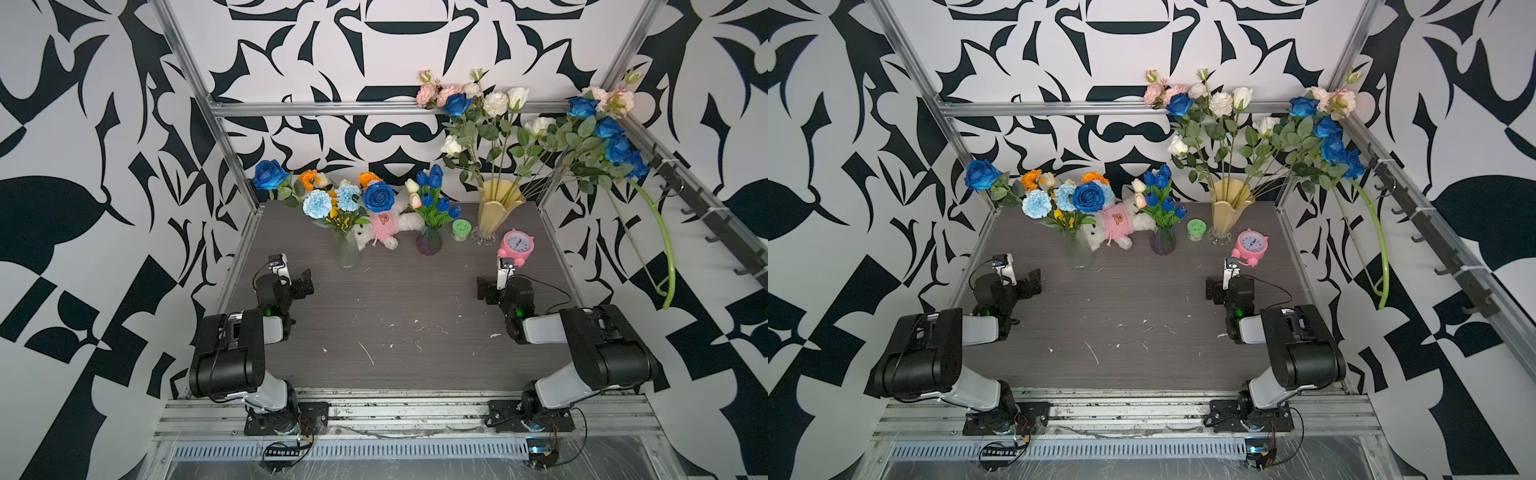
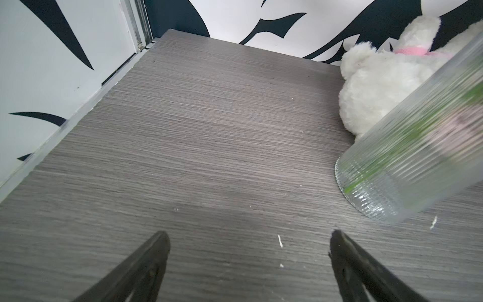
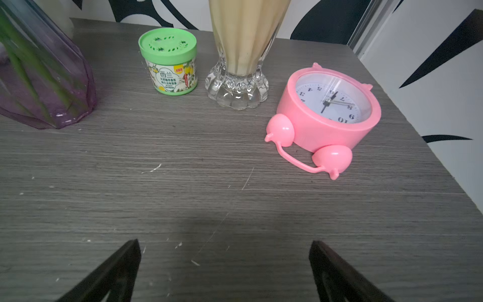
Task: Pick out blue flowers from the vase
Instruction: Move the vase to the center of the board.
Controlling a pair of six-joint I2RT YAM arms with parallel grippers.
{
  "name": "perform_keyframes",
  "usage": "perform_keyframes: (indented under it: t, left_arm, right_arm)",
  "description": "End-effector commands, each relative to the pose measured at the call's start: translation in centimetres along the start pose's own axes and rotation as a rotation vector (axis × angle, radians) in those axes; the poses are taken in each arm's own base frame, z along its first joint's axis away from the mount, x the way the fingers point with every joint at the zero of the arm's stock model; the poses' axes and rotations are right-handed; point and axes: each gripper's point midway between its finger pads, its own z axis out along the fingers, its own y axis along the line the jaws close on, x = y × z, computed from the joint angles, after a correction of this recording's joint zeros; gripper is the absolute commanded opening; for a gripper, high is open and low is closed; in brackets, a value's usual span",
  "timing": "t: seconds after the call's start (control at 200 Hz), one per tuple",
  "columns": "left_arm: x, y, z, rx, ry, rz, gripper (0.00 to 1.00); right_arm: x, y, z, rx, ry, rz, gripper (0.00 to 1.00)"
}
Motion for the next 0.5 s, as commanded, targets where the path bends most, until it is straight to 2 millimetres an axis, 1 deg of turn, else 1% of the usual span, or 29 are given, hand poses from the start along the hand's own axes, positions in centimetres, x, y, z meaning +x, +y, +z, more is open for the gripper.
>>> perform_keyframes:
  t: [0.0, 0.495]
  left_arm:
    - [-0.85, -0.13, 0.37, 0.013, -0.022, 0.002, 0.99]
    - [-0.9, -0.06, 0.39, 0.01, -0.023, 0.001, 0.99]
  right_arm:
    - [-2.26, -0.01, 0.21, 0.008, -0.068, -0.004, 1.0]
    - [-2.32, -0.27, 0.26, 0.022, -0.068, 0.0, 1.0]
